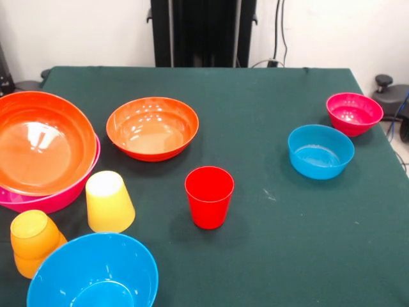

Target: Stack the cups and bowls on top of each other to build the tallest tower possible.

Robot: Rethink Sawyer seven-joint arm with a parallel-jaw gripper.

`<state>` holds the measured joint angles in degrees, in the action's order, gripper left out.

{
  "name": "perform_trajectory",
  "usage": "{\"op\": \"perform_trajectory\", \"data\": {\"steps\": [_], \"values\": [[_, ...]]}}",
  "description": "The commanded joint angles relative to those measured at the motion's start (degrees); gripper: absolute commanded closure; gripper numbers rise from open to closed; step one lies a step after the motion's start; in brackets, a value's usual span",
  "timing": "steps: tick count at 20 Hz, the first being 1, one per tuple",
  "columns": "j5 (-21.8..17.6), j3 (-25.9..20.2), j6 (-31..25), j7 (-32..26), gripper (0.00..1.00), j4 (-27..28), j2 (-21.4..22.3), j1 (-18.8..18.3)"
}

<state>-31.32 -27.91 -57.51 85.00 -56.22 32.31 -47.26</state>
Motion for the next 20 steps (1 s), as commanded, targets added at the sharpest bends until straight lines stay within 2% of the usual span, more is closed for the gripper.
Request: {"op": "perform_trajectory", "data": {"steps": [1, 5, 10, 15, 20], "values": [[0.42, 1.2, -3.12, -0.1, 0.0, -6.96, 2.38, 6.57], [0.92, 3.32, -3.01, 6.42, 0.0, -6.96, 2.41, 9.88], [2.47, 6.3, -4.89, 14.65, 0.0, -3.63, 0.97, 14.98], [4.74, 8.7, -7.07, 19.54, 0.0, 0.59, -1.08, 19.04], [6.87, 10.36, -6.86, 23.61, 0.0, 3.99, -2.78, 21.35]]}}
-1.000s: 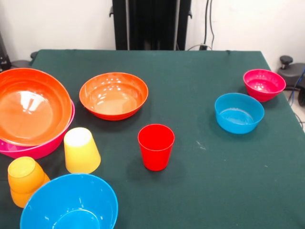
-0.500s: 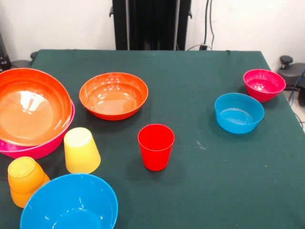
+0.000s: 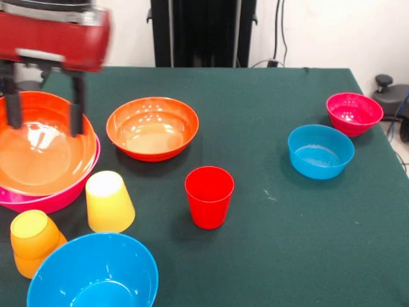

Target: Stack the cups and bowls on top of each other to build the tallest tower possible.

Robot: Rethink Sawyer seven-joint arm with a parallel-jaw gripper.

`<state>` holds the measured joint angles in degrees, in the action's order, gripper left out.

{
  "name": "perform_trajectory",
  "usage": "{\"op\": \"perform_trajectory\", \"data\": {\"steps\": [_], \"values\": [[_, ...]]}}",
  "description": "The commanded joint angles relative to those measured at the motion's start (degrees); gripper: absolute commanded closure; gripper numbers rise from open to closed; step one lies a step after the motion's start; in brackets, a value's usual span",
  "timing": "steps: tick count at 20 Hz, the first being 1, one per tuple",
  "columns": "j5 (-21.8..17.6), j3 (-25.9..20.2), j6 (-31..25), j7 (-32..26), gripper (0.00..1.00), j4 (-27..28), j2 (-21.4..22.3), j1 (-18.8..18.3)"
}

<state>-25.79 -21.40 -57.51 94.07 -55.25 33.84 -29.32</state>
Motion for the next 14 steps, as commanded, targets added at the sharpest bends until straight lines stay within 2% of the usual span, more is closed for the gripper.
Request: {"op": "perform_trajectory", "data": {"steps": [1, 8, 14], "values": [[1.8, 3.74, -7.3, 14.32, 0.0, 3.45, -4.49, 3.57], [6.34, 1.51, -9.57, 11.77, 0.0, 3.79, -5.22, 3.22], [8.89, 1.84, -10.41, 11.26, 0.0, 2.74, -4.89, 3.25]]}}
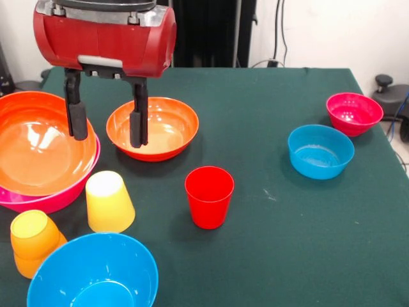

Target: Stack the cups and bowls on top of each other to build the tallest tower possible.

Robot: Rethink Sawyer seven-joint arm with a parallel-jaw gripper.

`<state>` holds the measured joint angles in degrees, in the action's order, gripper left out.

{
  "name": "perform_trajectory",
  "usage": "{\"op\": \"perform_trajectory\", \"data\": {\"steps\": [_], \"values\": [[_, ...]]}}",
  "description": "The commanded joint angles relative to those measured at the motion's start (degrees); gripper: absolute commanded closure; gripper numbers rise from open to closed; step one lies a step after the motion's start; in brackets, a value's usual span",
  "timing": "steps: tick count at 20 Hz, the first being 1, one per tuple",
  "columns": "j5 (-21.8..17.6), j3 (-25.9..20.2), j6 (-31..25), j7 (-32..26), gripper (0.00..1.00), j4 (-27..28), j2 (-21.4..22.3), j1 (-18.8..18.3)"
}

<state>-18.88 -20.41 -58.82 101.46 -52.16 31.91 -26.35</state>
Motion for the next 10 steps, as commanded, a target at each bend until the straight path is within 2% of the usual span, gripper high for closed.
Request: {"op": "perform_trajectory", "data": {"steps": [1, 4, 7, 10], "values": [[2.48, 0.97, -9.08, 3.84, 0.0, -1.13, -2.83, 0.18], [3.69, 0.16, -11.04, -0.21, 0.0, -3.08, -2.69, -0.41], [4.05, -1.88, -16.19, -9.71, 0.0, -5.17, -2.45, -1.45], [4.54, -3.72, -16.52, -13.9, 0.0, -5.93, -3.07, -2.16]]}}
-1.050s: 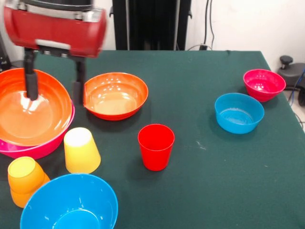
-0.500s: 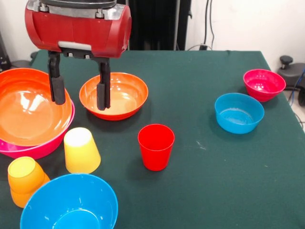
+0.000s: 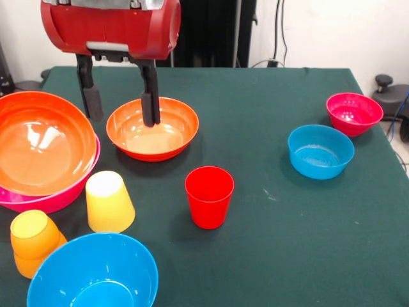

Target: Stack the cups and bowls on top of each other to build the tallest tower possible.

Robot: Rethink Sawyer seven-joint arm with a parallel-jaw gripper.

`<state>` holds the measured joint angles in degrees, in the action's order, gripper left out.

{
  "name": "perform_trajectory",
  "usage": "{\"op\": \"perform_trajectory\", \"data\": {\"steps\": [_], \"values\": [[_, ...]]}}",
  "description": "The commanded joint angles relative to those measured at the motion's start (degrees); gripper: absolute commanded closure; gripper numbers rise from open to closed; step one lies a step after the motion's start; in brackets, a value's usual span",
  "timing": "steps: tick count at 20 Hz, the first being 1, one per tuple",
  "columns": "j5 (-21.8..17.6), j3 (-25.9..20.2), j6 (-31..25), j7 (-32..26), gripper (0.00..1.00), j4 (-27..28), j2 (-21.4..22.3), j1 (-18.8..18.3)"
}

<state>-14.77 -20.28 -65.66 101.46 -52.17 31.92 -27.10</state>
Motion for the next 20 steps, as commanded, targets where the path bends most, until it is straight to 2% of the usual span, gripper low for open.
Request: {"op": "perform_trajectory", "data": {"steps": [1, 5, 8, 10, 12, 13, 15, 16, 20], "values": [[0.4, -4.28, -9.38, -14.87, 0.0, -6.11, -3.29, -1.59], [1.13, -4.73, -11.03, -13.68, 0.0, -6.51, -3.6, -2.07], [0.57, -2.3, -11.46, -7.7, 0.0, -7.74, -2.74, -1.29], [3.61, -2.2, -11.66, -2.68, 0.0, -10.99, -2.26, -1.71], [2.63, -1.5, -8.04, -3.07, 0.0, -13.33, -1.31, -1.83], [1.12, 0.02, -7.63, -2.39, 0.0, -13.87, -1.0, -1.23], [-0.59, 1.41, -1.97, -1.29, 0.0, -16.83, -0.06, -1.22], [-2.01, 2.19, -1.17, -1.65, 0.0, -17.42, 0.19, -0.95], [-0.08, 2.87, 0.66, 2.19, 0.0, -21.6, 1.3, -1.31]]}}
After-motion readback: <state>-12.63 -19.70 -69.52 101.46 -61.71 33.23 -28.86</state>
